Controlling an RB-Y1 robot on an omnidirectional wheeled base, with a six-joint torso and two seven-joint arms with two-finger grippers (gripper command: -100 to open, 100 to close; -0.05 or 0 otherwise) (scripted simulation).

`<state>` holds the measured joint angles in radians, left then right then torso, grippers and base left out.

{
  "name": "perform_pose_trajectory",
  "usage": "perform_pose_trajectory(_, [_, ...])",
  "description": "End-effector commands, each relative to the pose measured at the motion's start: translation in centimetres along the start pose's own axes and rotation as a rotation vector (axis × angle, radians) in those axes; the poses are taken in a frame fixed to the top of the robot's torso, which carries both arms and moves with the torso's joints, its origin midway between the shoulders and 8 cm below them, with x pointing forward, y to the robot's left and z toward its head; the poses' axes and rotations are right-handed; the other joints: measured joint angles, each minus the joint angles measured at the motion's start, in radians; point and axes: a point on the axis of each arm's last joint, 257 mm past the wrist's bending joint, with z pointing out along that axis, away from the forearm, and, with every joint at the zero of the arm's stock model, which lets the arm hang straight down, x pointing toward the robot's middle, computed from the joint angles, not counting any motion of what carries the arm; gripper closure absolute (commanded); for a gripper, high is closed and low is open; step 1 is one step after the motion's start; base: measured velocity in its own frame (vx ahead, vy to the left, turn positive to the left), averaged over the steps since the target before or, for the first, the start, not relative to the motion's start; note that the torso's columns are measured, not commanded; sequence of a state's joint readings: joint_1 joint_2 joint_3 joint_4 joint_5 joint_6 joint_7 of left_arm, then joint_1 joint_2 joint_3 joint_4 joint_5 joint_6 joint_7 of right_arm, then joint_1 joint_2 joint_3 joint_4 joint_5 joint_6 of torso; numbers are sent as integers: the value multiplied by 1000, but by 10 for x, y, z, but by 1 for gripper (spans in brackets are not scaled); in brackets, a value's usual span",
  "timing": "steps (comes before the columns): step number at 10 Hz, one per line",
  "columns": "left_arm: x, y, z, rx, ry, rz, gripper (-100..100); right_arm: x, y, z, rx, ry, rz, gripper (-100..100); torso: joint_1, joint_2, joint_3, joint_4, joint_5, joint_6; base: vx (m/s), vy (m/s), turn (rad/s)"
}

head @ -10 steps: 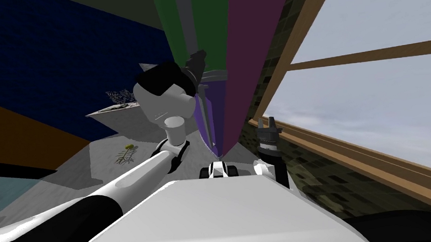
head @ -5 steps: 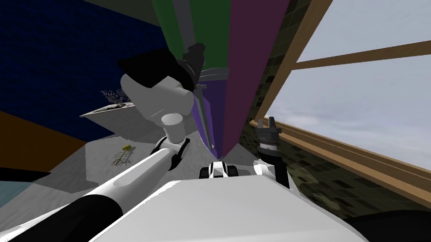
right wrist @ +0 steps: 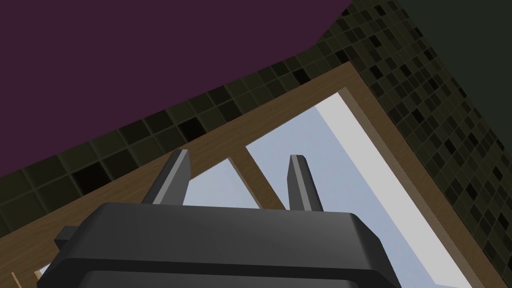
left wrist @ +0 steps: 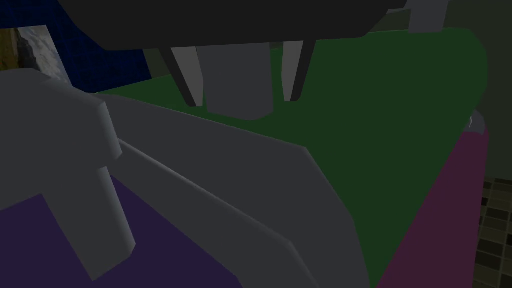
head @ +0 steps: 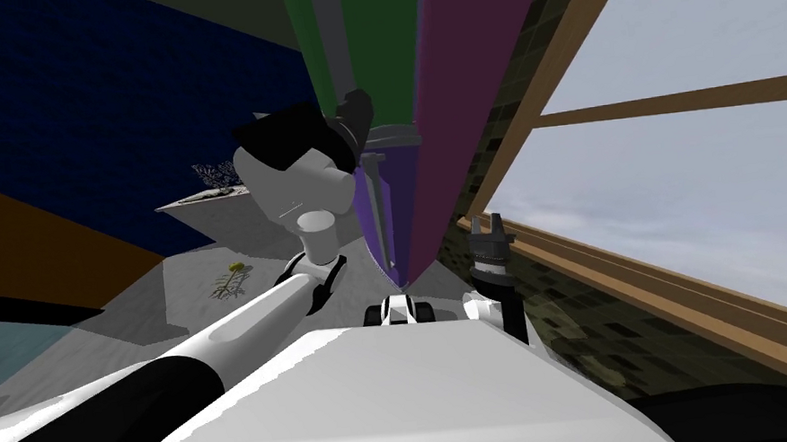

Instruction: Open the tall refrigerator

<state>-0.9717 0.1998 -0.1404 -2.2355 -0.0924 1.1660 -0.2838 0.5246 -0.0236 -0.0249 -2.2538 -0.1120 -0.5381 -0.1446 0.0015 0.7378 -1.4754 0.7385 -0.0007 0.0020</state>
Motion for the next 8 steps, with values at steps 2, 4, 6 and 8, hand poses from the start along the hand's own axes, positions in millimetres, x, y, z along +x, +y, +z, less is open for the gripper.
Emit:
perform_pose_trajectory(2, [16, -24, -8, 50, 57, -39, 100, 0, 0, 0, 0, 0, 0, 0, 11, -3, -5, 2, 7, -5, -7, 269, -48])
perform_pose_trajectory(4, [28, -43, -15, 87, 104, -66, 100, 0, 0, 0, 0, 0, 0, 0, 10, -1, -5, 4, 5, -4, -32, 382, -66])
perform_pose_trajectory(6, [41, -61, -24, 124, 153, -91, 100, 0, 0, 0, 0, 0, 0, 0, 8, -7, -11, 5, 5, -5, 7, 393, -75])
perform_pose_trajectory(8, [47, -70, -29, 142, 178, -102, 100, 0, 0, 0, 0, 0, 0, 0, 1, -7, -12, 5, 4, -5, -3, 291, -32])
